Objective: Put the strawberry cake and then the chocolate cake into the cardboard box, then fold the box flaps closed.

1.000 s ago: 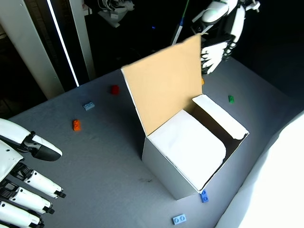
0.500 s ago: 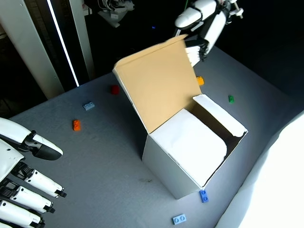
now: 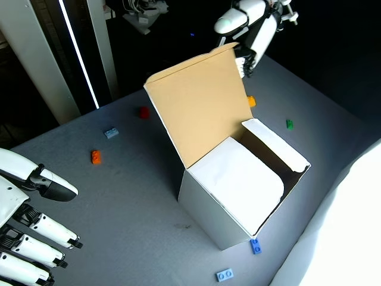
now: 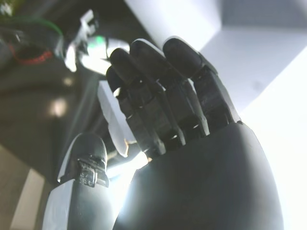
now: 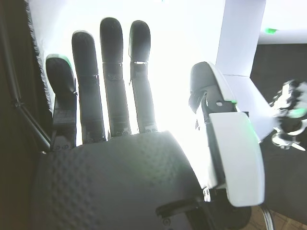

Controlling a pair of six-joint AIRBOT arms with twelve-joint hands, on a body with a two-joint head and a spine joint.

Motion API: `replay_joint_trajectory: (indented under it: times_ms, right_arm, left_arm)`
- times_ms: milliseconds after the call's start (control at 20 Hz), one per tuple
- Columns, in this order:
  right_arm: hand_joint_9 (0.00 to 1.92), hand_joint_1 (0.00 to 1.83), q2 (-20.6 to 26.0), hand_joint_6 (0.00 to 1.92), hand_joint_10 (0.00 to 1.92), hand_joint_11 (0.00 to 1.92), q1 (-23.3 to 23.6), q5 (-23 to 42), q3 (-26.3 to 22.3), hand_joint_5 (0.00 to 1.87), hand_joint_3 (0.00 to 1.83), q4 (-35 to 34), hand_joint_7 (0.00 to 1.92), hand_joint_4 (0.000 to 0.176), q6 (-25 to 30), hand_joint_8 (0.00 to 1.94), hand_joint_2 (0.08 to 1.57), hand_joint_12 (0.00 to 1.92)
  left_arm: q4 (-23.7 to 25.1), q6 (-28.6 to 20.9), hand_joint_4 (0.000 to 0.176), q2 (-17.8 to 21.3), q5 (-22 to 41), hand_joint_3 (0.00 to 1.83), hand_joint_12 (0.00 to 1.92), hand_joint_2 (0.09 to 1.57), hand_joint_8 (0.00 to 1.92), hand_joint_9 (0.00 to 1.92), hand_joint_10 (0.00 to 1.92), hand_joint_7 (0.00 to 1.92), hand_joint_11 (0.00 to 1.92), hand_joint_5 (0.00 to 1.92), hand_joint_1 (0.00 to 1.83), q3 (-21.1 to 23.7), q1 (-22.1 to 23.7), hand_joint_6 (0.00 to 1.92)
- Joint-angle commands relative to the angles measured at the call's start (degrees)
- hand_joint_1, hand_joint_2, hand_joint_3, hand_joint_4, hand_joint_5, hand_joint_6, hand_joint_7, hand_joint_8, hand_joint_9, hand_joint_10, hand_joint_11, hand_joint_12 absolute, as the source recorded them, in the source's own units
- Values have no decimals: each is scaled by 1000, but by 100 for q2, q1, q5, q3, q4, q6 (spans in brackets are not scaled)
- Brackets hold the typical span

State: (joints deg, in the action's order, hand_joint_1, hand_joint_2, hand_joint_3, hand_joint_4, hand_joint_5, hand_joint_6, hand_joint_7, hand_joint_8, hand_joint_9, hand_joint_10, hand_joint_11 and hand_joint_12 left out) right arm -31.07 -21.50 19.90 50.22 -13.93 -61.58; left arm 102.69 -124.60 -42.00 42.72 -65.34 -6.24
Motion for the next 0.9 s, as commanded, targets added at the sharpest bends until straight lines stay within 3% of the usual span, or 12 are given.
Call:
replay_joint_trajectory:
  times_ms: [0, 100, 200, 500, 650, 800, 850]
  right_arm:
    - [482, 151, 76, 871, 1438, 240, 31, 624, 22, 685, 1, -28, 689, 0, 18, 1042, 1291, 1921]
    - [504, 181, 76, 868, 1429, 244, 31, 618, 20, 706, 0, -28, 716, 0, 18, 1026, 1283, 1921]
    - [470, 186, 76, 944, 1508, 241, 31, 615, 13, 689, 2, -28, 682, 0, 18, 1136, 1293, 1921]
    - [452, 143, 76, 1006, 1568, 285, 30, 603, 1, 647, 2, -27, 626, 0, 16, 1216, 1306, 1921]
    - [494, 202, 75, 754, 1536, 334, 30, 596, -4, 760, 0, -27, 692, 0, 16, 1109, 1264, 1921]
    - [500, 165, 75, 757, 1497, 359, 30, 592, -8, 751, 0, -26, 689, 0, 15, 1057, 1262, 1921]
    - [533, 182, 73, 747, 1438, 357, 27, 591, -11, 754, 0, -26, 722, 0, 14, 1000, 1256, 1921]
  left_arm:
    - [-497, -56, 0, 21, -106, 1, 1463, 1245, 111, 727, 707, 921, 368, 849, 263, -19, 93, 0]
    - [-663, 28, 0, 12, -287, 3, 1447, 1256, 82, 732, 684, 925, 352, 833, 274, -35, 114, 2]
    - [-923, 207, 0, -4, -499, 0, 1415, 1252, 68, 737, 704, 943, 391, 846, 320, -74, 135, 5]
    - [-1477, 532, 0, -17, -997, 1, 1411, 1253, 80, 668, 927, 970, 409, 877, 276, -53, 244, 4]
    - [-1717, 754, 0, -24, -1146, 1, 1429, 1252, 69, 692, 879, 972, 416, 862, 268, -26, 260, 0]
    - [-2055, 1189, 0, -85, -1310, 0, 1386, 1243, 52, 757, 771, 1001, 456, 860, 307, -28, 264, 2]
    - [-2439, 1545, 0, -134, -1367, 0, 1382, 1238, 54, 779, 770, 1015, 466, 868, 330, -31, 237, 6]
